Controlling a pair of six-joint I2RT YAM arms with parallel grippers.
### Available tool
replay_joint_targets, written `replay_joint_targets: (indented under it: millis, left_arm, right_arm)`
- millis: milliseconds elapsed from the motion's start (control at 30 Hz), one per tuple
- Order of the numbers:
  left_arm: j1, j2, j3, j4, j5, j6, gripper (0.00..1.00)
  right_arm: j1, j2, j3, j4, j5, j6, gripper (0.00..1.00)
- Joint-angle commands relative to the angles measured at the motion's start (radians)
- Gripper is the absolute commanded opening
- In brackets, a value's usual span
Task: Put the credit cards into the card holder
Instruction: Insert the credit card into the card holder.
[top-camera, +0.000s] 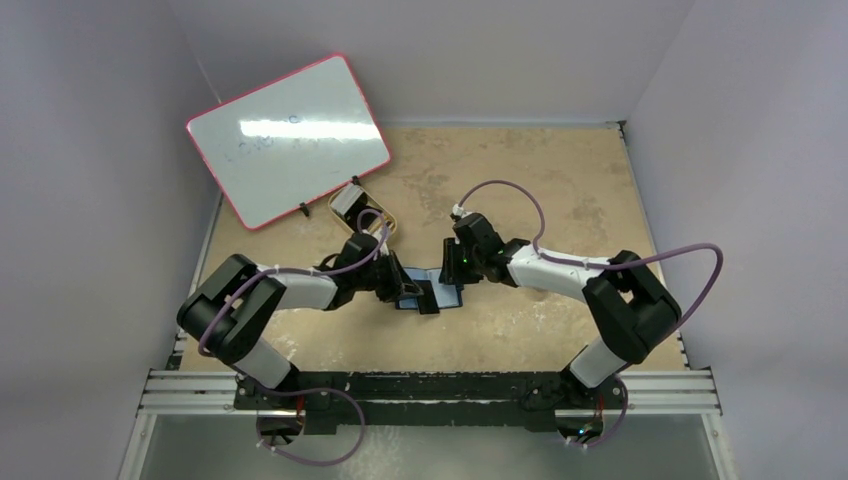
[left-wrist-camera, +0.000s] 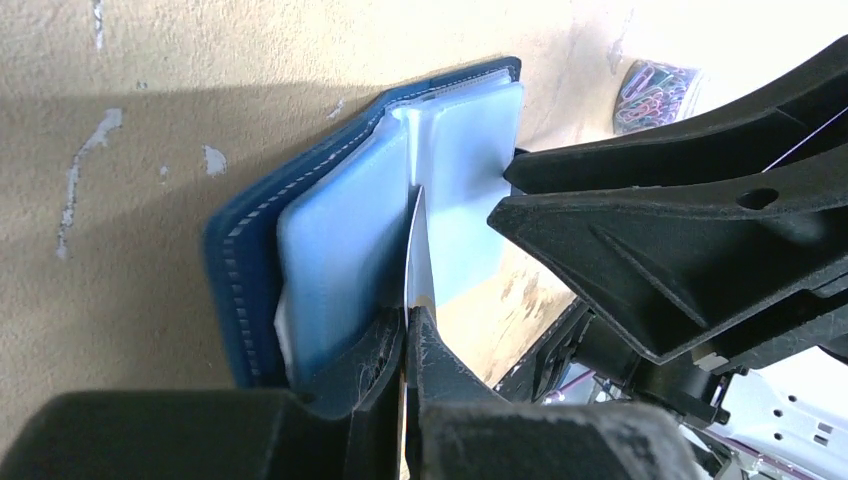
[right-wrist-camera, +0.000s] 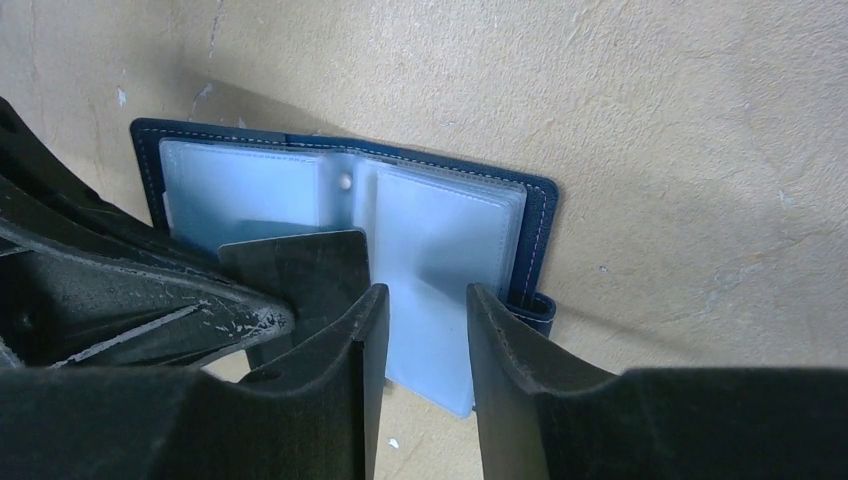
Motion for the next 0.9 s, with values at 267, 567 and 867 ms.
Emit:
replay_joint_targets:
  millis: [267, 567, 867]
  left_arm:
    - [-0.002, -0.02, 0.116, -0.189, -0.099, 0.171, 0.0]
    - [-0.002, 0.022, 0.186, -0.288, -0.068, 0.285, 0.0]
    - [-0.002, 0.089, 0.2, -0.266, -0.029, 0.295, 0.0]
  right_arm:
    - [-0.004, 0.048, -0.035, -0.033, 0.088, -0.002, 0.34]
    - [-0.004, 0.055, -0.043, -0.015, 0.076, -0.002, 0.34]
    - [-0.004, 0.052, -0.055, -0.001, 0.063, 0.002, 0.34]
